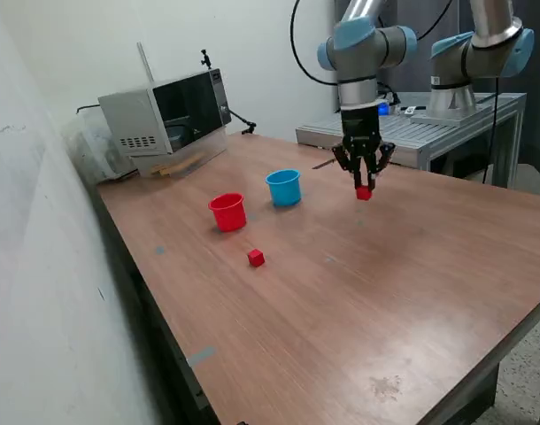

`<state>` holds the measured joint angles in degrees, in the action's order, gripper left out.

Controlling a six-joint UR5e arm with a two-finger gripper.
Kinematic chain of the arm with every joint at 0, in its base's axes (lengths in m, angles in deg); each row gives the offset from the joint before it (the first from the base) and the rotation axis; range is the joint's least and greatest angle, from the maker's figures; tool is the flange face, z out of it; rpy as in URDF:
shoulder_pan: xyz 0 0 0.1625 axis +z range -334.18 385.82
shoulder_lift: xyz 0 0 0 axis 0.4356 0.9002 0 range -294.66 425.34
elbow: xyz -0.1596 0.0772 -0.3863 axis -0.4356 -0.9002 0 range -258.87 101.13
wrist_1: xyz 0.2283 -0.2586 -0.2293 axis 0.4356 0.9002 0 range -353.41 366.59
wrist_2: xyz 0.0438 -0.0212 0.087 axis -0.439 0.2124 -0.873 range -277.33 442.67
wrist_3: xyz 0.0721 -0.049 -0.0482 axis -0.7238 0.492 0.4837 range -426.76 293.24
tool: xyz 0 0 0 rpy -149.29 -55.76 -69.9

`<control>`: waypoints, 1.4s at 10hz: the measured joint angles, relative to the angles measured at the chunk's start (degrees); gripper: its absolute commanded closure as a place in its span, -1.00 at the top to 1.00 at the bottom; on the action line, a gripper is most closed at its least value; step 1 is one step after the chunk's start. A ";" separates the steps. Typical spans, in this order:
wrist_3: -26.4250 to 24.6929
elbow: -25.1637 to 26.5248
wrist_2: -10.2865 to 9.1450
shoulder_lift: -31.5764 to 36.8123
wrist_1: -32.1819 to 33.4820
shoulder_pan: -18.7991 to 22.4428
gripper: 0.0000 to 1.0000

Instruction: Place red objects in the red bin, and blue objects in the blue bin.

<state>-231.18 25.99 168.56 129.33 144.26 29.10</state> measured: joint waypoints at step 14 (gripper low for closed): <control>-0.11 -27.67 2.00 -10.72 -6.75 -16.19 -1.00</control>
<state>-231.29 -1.68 170.55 118.62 137.51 12.91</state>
